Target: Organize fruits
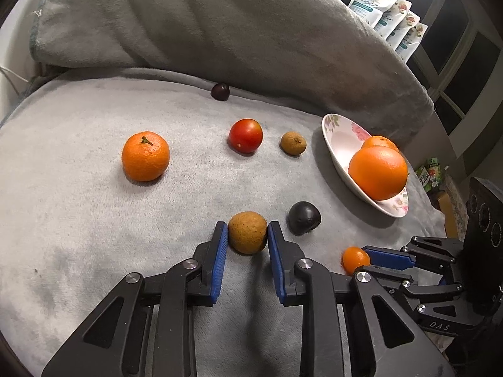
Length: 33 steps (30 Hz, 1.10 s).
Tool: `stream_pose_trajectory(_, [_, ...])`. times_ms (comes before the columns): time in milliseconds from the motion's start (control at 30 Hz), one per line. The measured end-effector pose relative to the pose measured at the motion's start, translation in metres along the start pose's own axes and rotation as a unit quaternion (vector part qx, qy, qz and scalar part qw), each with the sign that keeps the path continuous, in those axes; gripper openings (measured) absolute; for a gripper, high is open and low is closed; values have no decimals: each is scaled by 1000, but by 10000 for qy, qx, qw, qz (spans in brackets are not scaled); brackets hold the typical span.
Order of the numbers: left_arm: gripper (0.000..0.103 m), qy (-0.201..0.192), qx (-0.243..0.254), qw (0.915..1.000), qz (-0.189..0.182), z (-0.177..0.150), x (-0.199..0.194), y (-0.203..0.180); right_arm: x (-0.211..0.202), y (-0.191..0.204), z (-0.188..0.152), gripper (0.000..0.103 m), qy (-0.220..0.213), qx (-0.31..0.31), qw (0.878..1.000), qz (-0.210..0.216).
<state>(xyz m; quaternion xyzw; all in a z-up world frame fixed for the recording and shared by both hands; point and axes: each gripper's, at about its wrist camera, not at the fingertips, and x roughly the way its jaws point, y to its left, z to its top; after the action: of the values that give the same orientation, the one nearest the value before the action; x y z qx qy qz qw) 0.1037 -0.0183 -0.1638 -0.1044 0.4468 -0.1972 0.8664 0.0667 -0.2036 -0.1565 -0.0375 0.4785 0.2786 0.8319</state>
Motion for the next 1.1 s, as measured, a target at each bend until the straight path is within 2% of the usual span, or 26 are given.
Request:
stream_pose_trajectory(467, [24, -183, -87, 9998, -18, 6, -10, 0, -35, -13, -4, 23, -465, 268, 9985, -66])
stream_pose_trajectory(1100, [24, -380, 266, 9984, -315, 38, 2, -44, -84, -64, -18, 23, -918, 763, 9909, -620])
